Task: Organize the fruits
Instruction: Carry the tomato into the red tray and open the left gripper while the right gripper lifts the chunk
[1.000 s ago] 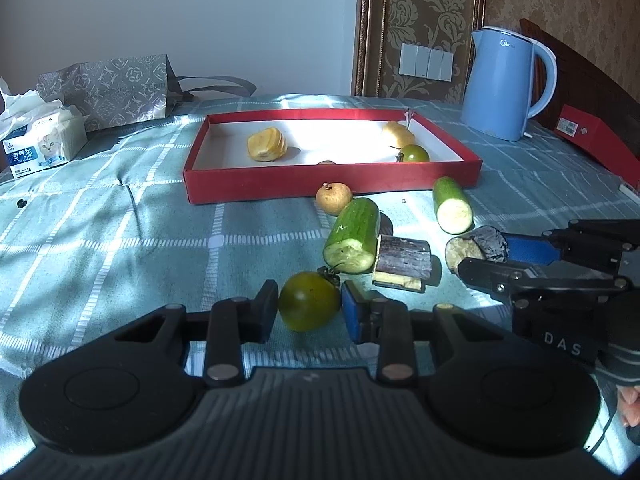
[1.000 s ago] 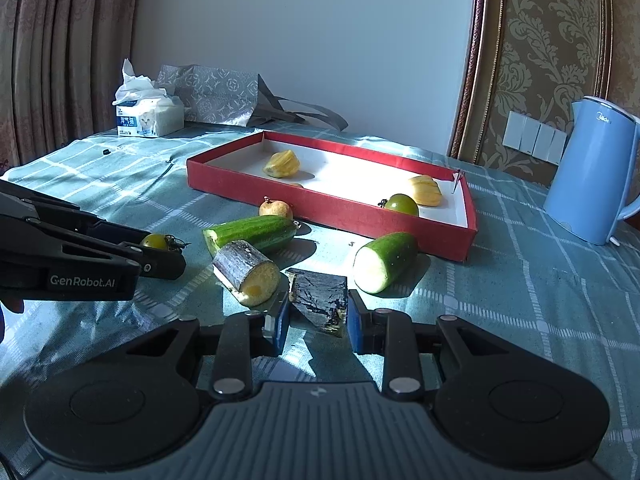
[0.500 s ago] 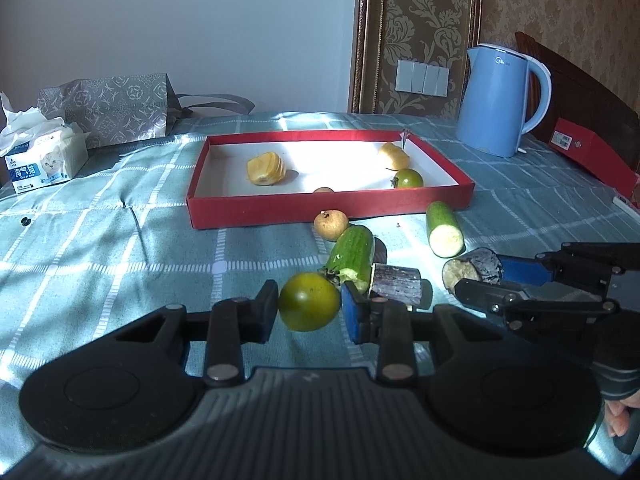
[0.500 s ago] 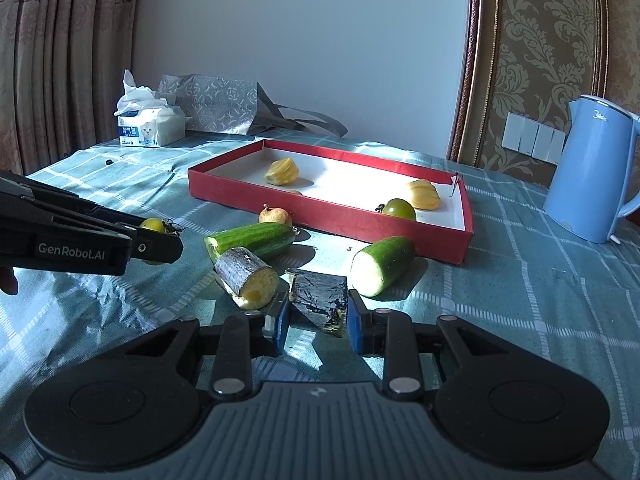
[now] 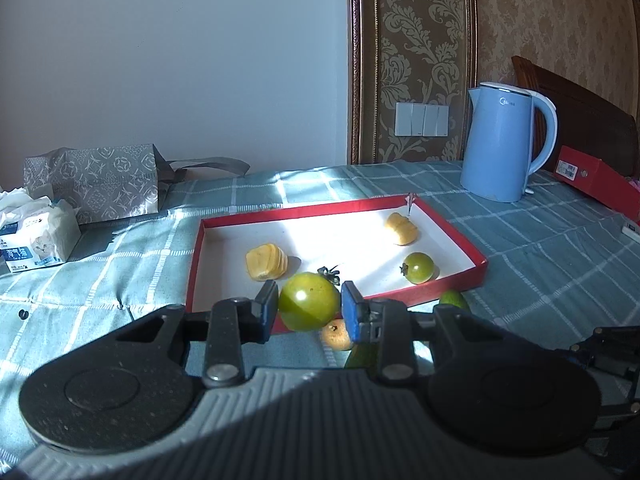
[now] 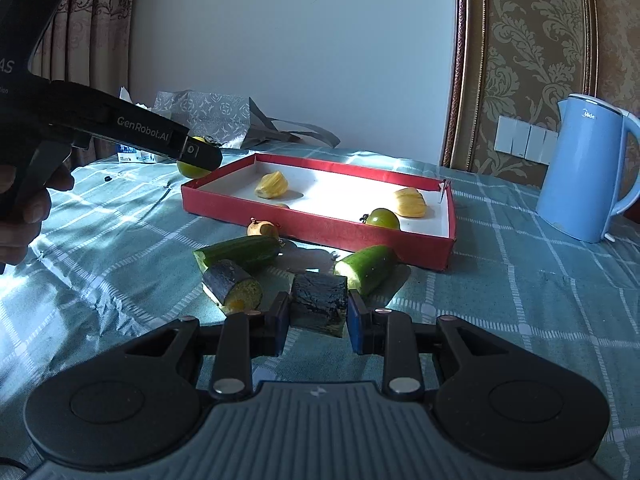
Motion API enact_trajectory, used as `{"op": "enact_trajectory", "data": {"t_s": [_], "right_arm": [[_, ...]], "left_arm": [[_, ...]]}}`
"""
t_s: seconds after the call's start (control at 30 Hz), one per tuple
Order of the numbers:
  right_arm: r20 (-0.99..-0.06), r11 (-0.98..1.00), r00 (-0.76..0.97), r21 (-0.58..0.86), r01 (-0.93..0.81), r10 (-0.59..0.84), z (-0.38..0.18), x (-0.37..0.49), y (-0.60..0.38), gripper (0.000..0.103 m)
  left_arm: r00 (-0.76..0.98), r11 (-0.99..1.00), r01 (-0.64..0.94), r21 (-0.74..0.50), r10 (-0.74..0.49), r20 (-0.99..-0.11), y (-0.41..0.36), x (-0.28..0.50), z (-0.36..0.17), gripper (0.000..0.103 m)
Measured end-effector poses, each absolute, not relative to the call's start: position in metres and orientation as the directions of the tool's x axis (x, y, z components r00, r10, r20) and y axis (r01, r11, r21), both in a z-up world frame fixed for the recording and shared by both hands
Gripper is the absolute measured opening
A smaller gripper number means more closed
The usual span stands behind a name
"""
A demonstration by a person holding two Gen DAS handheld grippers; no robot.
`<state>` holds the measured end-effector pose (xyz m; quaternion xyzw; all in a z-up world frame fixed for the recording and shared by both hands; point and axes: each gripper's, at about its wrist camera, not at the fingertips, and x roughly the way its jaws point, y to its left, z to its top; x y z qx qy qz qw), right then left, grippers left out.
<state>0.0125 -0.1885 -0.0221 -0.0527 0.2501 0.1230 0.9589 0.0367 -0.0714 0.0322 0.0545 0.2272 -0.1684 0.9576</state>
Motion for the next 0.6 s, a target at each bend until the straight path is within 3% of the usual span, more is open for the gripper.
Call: {"op": "enact_trajectory", "data": {"t_s": [0.33,0.6], "right_arm": [[-0.490,0.971,0.847,-0.008,-0.238,0.203,-0.022,0.015,-0.210,0.028],[-0.502,0.977,0.845,0.005,-0.212,0.186,-0.025,0.020,-0.223,0.028]], "left_arm": [[0.817,0.918,0.391,0.063,-0.314,-0.484,-0.115,0.117,0.029,0.031],[0.751,0.923,0.385,0.010,-0.307,-0.585,-0.141,0.190,-0.001,0.031]]}}
